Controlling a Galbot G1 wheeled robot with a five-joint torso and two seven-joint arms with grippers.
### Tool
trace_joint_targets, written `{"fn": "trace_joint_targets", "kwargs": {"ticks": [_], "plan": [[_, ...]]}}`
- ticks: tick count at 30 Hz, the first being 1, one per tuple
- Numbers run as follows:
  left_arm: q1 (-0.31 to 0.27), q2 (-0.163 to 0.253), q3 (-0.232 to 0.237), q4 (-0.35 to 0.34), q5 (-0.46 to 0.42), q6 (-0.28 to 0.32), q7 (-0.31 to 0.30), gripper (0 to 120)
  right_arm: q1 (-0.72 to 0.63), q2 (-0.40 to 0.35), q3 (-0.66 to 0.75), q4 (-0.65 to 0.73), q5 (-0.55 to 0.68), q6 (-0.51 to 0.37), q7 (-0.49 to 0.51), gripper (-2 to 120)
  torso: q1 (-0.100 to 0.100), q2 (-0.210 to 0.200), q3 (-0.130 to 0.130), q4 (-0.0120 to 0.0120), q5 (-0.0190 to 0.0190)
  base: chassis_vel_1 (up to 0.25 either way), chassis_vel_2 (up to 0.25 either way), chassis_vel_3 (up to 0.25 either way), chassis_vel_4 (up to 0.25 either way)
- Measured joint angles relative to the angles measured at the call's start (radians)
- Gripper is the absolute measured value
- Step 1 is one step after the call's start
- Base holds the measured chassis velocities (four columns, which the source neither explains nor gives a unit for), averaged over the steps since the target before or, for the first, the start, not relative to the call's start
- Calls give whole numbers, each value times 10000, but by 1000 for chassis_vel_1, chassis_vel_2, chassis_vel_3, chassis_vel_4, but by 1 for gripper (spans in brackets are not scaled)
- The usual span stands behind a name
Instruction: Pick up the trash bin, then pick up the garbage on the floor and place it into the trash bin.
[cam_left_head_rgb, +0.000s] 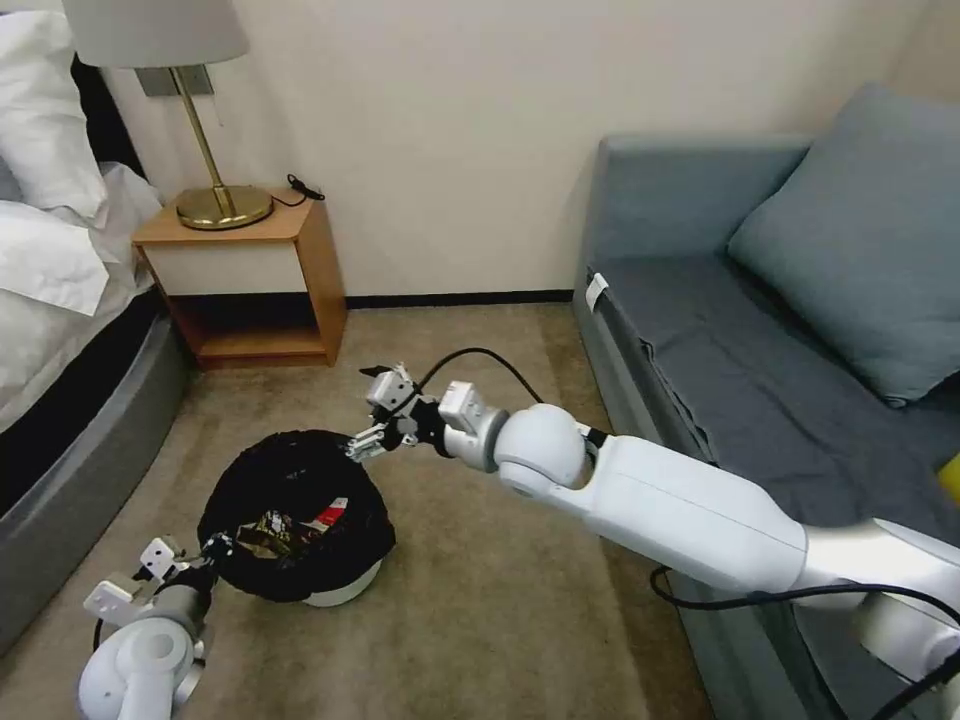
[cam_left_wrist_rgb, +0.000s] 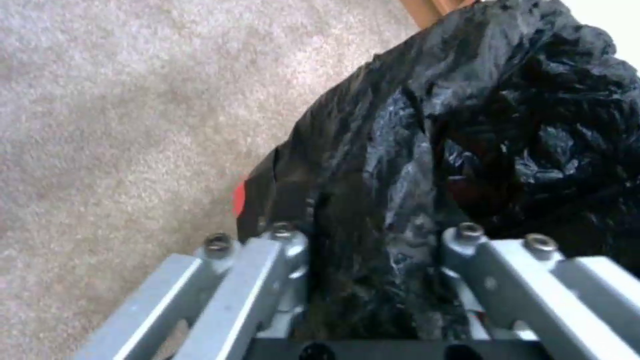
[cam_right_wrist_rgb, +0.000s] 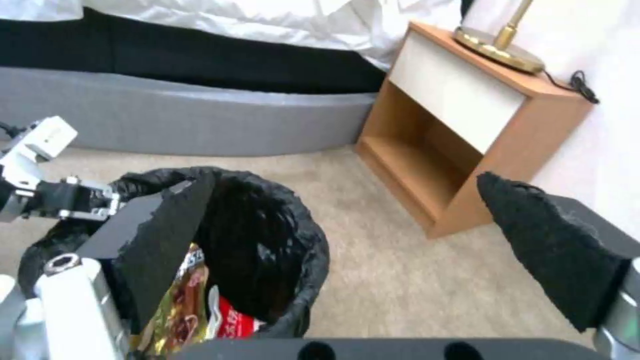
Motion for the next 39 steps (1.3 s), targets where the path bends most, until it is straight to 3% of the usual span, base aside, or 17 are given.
{"fn": "trace_joint_targets", "kwargs": {"ticks": [5, 7, 9, 13, 15, 16, 19, 26, 31, 34, 37, 39], "plan": [[94, -35, -9, -202, 9, 59, -54, 43, -154, -255, 129, 203, -25, -33, 36, 100, 0, -1, 0, -1, -8, 0, 0, 0, 0], [153, -32, -83, -431, -118, 178, -122, 55, -270, -417, 220, 330, -46, -48, 104, 100, 0, 0, 0, -2, -3, 0, 0, 0, 0], [161, -32, -118, -471, -139, 206, -149, 56, -319, -452, 256, 362, -55, -55, 124, 100, 0, 0, 1, -2, -3, 0, 0, 0, 0], [272, -14, -303, -662, -187, 226, -194, 77, -756, -670, 560, 574, -178, -110, 182, 100, 0, -1, 1, -1, -3, 0, 0, 0, 0], [299, -8, -326, -700, -197, 226, -194, 79, -815, -708, 607, 606, -198, -114, 182, 100, 0, -1, 0, 0, -3, 0, 0, 0, 0], [370, -3, -400, -802, -214, 226, -194, 87, -1011, -809, 737, 707, -248, -130, 182, 100, 0, 0, 1, -1, -3, 0, 0, 0, 0], [455, 24, -495, -911, -251, 226, -187, 96, -1267, -933, 906, 840, -319, -143, 179, 100, 0, -1, 0, 0, -2, 0, 0, 0, 0], [591, 69, -692, -1172, -69, 76, -55, 100, -1813, -1244, 1385, 1138, -424, -153, 161, 100, 0, -1, 0, 0, -2, 0, 0, 0, 0], [929, 84, -824, -1724, 583, -241, 675, 100, -2334, -1542, 2034, 1503, -460, -158, 139, 100, 0, -1, 0, 1, -2, 0, 0, 0, 0], [1145, -57, -991, -2168, 1993, -922, 1889, 100, -3157, -1829, 3010, 1880, -572, -159, 47, 100, 0, -1, 1, 1, 1, 0, 0, 0, 0], [1236, -118, -1011, -2387, 2259, -1157, 2227, 100, -3637, -1989, 3588, 2107, -679, -141, -16, 100, 0, 0, 0, 1, 0, 0, 0, 0, 0], [1376, -257, -1010, -2719, 2907, -1600, 2734, 100, -4398, -2248, 4293, 2545, -782, -82, -59, 100, 0, -1, 0, -2, 2, 0, 0, 0, 0]]}}
